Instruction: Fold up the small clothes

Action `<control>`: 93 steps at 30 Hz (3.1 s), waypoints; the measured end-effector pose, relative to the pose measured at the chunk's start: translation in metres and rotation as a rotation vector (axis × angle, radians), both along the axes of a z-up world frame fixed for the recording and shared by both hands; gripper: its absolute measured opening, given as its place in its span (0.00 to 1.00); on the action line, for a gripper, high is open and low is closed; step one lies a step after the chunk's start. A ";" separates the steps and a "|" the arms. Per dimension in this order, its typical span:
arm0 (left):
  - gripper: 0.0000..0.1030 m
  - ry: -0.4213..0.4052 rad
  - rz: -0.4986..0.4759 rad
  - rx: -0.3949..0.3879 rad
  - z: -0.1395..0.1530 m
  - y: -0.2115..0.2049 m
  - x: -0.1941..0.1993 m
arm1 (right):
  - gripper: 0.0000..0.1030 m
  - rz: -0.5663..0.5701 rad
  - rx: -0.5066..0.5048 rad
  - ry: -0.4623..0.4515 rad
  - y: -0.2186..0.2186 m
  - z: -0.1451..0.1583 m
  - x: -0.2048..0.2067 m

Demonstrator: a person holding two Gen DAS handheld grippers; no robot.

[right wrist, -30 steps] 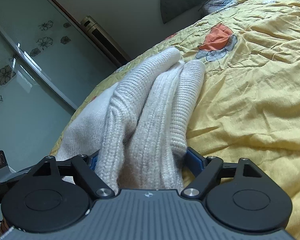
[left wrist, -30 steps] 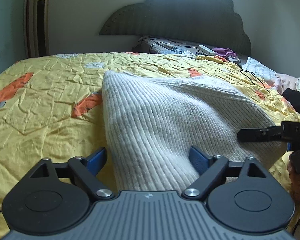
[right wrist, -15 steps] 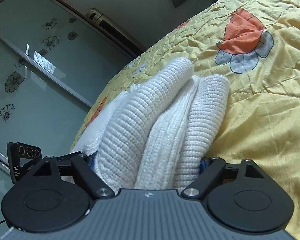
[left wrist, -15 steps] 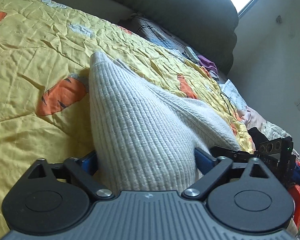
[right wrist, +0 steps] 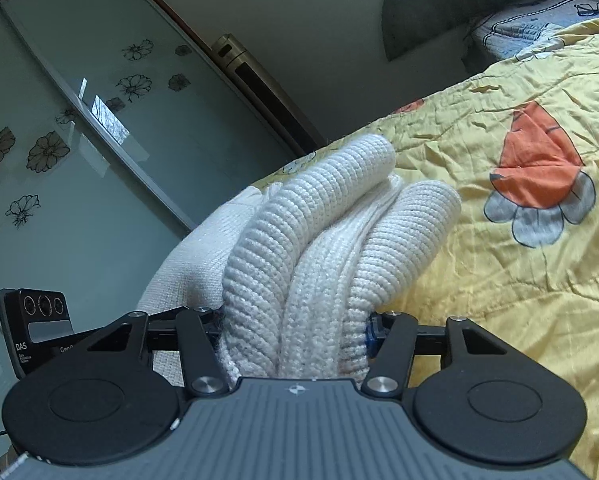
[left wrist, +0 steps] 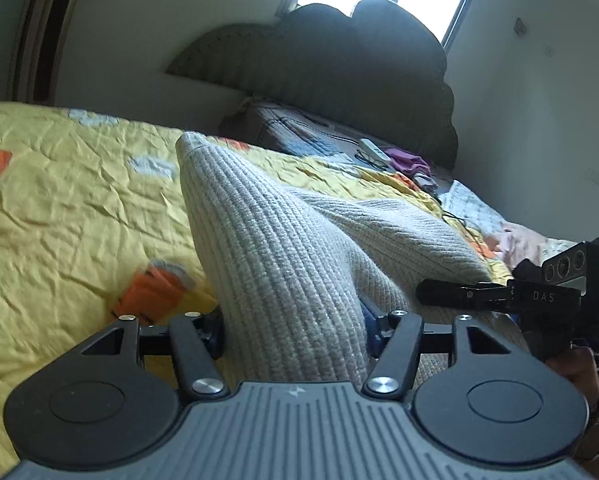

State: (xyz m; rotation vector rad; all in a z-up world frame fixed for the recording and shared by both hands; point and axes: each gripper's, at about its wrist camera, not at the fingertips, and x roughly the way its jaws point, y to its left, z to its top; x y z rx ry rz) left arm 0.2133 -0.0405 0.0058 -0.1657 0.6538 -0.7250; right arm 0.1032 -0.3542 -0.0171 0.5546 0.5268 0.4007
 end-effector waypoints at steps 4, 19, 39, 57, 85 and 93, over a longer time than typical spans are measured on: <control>0.60 0.031 0.036 0.071 -0.007 -0.002 0.019 | 0.55 -0.014 -0.009 0.024 0.007 -0.004 0.026; 0.79 0.007 0.127 0.042 -0.003 0.039 -0.038 | 0.78 -0.078 -0.212 0.081 0.024 -0.013 -0.032; 0.81 -0.124 0.310 0.366 -0.018 0.004 -0.119 | 0.96 -0.341 -0.366 0.099 0.078 -0.019 -0.107; 0.81 -0.069 0.354 0.305 -0.022 0.015 -0.152 | 0.97 -0.308 -0.413 0.096 0.103 -0.024 -0.141; 0.84 -0.022 0.415 0.376 -0.050 0.018 -0.177 | 0.99 -0.286 -0.565 0.123 0.132 -0.043 -0.160; 0.86 -0.056 0.410 0.421 -0.057 0.012 -0.189 | 1.00 -0.280 -0.632 0.127 0.139 -0.050 -0.163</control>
